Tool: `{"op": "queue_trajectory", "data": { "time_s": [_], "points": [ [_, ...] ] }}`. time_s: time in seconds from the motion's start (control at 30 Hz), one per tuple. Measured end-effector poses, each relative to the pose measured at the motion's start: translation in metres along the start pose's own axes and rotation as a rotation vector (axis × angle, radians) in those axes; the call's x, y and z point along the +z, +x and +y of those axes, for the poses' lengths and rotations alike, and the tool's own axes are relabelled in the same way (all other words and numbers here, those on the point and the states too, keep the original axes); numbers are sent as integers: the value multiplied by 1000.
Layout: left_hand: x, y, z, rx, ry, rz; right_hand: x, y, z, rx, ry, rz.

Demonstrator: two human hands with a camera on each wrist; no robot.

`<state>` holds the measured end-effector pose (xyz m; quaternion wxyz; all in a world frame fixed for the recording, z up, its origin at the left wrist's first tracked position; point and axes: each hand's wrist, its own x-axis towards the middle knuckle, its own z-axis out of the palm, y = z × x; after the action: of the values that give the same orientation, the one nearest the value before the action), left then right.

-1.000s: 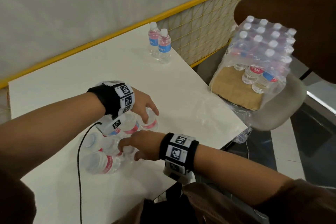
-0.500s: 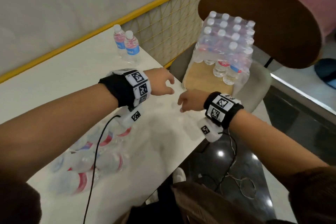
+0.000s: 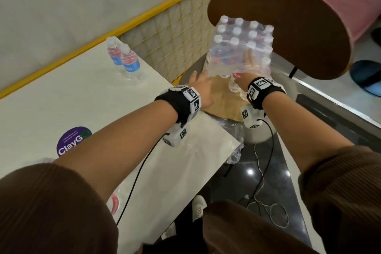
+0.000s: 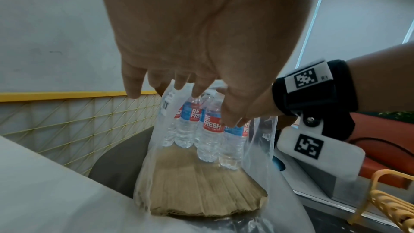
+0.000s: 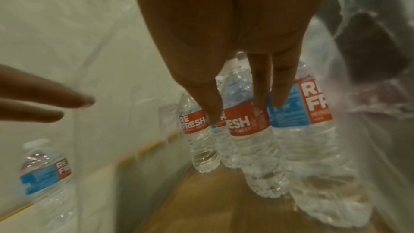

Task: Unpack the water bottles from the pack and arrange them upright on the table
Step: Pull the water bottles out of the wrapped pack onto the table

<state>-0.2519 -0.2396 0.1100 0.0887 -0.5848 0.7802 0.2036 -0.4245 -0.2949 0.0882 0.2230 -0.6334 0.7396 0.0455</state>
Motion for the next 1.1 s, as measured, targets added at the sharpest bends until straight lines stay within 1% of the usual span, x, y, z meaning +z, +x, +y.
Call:
{"op": "queue_trajectory", "data": {
  "time_s": [0.07, 0.13, 0.2, 0.23, 0.27, 0.33, 0.37, 0.43, 0.5, 0.57, 0.63, 0.7, 0.77, 0.8, 0.83, 0.9, 0.97, 1.03, 1.07, 1.1],
  "points": [
    [-1, 0, 0, 2, -38, -5, -6, 1, -1, -6, -41, 23],
    [-2, 0, -1, 13, -30, -31, -10, -3, -3, -18, -109, 87],
    [-3, -3, -3, 25, -12, -39, -8, -9, -12, -66, -66, 35],
    [-3, -5, -4, 28, -24, -24, -4, -14, -16, -112, -78, 14],
    [-4, -7, -6, 29, -45, -7, 0, -17, -20, -121, -74, 1],
    [-8, -14, -10, 45, -85, 11, 6, -31, -26, -127, -49, 43],
    [-9, -18, -12, 60, -98, 5, 9, -40, -29, -143, -15, 58],
    [-10, -31, -14, 99, -123, -65, 15, -59, -35, -234, -7, 102],
    [-7, -48, -16, 158, -193, -148, 17, -78, -45, -296, -10, 41],
    [-3, -66, -19, 162, -331, -231, 17, -93, -57, -346, 31, -13],
    [3, -80, -26, 148, -455, -250, 19, -107, -68, -389, 199, -156],
    [8, -90, -38, 108, -488, -253, 22, -124, -79, -438, 375, -337],
    [11, -106, -50, 22, -454, -297, 26, -134, -87, -506, 424, -451],
    [13, -113, -57, 13, -394, -319, 27, -134, -87, -524, 433, -493],
    [16, -121, -61, 27, -302, -348, 28, -132, -87, -518, 447, -527],
    [21, -136, -69, 70, -99, -427, 33, -118, -80, -454, 403, -550],
    [26, -148, -73, 88, 74, -519, 39, -94, -68, -365, 169, -477],
    [27, -158, -77, 85, 183, -586, 43, -67, -53, -275, -140, -355],
    [26, -161, -78, 76, 224, -612, 42, -57, -47, -211, -239, -295],
    [25, -164, -80, 70, 259, -632, 39, -47, -39, -158, -288, -236]
  ]
}}
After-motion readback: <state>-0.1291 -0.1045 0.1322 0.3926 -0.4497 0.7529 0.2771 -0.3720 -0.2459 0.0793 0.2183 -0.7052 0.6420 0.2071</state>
